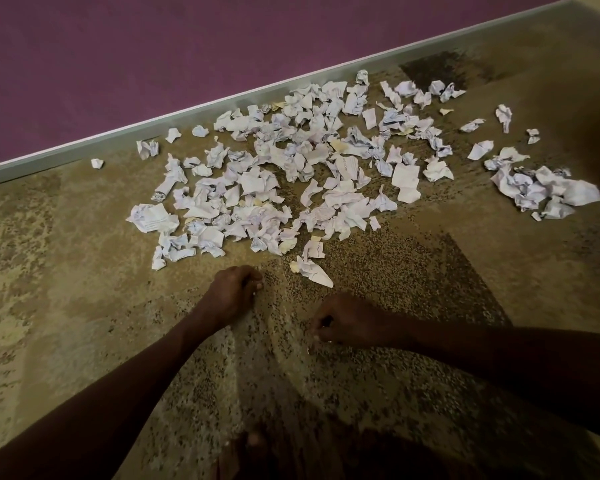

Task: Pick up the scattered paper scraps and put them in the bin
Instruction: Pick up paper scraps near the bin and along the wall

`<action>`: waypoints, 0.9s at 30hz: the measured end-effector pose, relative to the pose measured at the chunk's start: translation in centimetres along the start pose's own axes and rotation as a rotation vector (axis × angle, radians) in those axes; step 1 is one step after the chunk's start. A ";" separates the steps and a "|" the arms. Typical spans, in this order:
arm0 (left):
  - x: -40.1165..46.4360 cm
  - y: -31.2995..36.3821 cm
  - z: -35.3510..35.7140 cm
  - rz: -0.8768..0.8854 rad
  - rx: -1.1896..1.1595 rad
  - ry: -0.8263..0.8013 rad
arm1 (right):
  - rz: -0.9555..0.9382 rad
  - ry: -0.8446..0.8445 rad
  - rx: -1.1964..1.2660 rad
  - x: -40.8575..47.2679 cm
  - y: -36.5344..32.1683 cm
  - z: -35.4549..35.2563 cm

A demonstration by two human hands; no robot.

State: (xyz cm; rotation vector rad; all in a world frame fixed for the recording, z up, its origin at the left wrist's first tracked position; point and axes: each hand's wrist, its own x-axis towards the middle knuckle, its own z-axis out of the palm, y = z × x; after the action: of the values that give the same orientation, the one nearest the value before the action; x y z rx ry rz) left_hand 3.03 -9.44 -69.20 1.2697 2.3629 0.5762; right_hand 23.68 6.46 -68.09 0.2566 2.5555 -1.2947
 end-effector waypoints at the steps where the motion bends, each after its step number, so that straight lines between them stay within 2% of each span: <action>1: 0.0 0.0 -0.1 0.008 0.003 0.006 | -0.003 0.004 -0.016 -0.1 0.0 0.2; 3: -0.1 -0.1 -0.1 0.019 0.002 0.012 | -0.036 0.017 -0.044 -0.3 -0.1 0.5; 7: -0.2 -0.3 0.1 0.026 -0.016 0.024 | -0.222 -0.041 -0.157 -0.4 -0.4 0.8; 13: -0.3 -0.4 0.4 0.037 -0.021 0.046 | -0.416 -0.086 -0.446 -0.2 -0.1 2.1; 19: -0.2 -0.1 0.3 0.016 -0.009 0.059 | -0.407 -0.100 -0.511 -0.2 0.2 2.7; 21: -0.2 -0.1 0.3 0.005 -0.014 0.055 | -0.398 -0.169 -0.555 -0.2 0.2 2.7; 24: -0.2 -0.1 0.4 -0.013 -0.027 0.047 | -0.253 -0.218 -0.424 -0.1 0.8 2.3; 27: -0.1 -0.1 0.4 -0.033 -0.046 0.034 | -0.098 -0.104 -0.176 0.6 1.1 1.5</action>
State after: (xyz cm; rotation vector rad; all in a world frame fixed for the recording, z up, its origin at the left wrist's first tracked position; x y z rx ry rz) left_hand 3.23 -9.56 -69.58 1.2079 2.3791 0.6433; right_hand 23.59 5.91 -69.99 0.0293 2.5999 -1.0755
